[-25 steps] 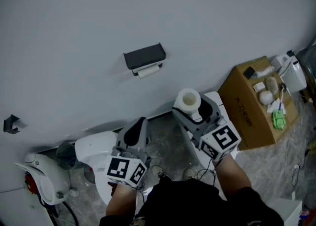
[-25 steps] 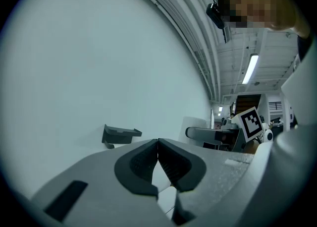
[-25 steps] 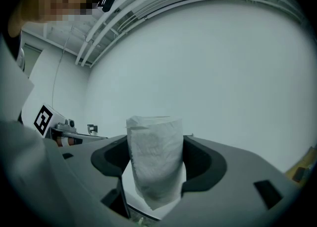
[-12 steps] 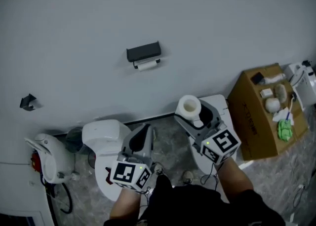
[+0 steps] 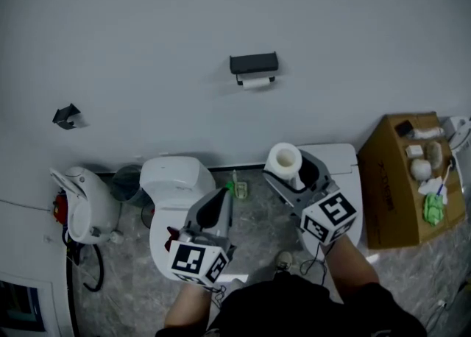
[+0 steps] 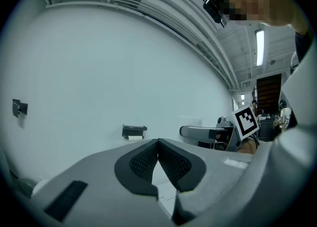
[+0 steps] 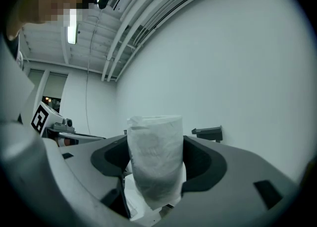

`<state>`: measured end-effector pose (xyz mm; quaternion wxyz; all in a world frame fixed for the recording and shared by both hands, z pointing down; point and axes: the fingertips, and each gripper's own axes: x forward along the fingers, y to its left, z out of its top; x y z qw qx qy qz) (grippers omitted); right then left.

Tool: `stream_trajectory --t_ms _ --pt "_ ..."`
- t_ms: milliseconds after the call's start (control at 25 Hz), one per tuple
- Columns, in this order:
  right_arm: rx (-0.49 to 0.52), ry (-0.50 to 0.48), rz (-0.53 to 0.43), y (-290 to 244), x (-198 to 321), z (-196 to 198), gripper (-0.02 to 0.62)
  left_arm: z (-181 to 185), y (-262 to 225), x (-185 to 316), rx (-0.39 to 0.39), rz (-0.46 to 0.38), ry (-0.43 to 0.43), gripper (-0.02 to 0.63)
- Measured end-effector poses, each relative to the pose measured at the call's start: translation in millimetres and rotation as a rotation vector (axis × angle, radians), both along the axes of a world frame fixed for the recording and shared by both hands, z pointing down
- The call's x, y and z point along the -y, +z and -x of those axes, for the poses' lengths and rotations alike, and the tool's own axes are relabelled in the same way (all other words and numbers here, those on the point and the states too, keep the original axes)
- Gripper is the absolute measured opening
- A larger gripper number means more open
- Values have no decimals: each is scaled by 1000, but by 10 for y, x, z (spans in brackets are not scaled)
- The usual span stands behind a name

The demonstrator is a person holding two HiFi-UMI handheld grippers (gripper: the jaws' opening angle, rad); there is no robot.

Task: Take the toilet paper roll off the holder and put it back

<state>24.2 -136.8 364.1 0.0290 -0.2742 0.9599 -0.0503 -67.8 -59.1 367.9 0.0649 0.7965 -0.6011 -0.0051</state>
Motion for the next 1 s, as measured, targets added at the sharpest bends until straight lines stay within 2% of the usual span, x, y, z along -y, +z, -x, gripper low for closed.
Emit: stream_trajectory --t_ms 280,520,760,1000 --pt "-8 4 -4 -36 -748 678 310 744 -23 -783 -22 -19 -14 5" --pt "-40 47 -21 -47 -1440 1088 310 1191 30 -1333 -55 -23 35 5" --pt "-66 142 -4 18 -1880 1091 310 1280 130 -1620 -95 -7 130 5" --pt "-84 226 23 56 -2080 747 310 973 154 -1719 -122 -2 221 5"
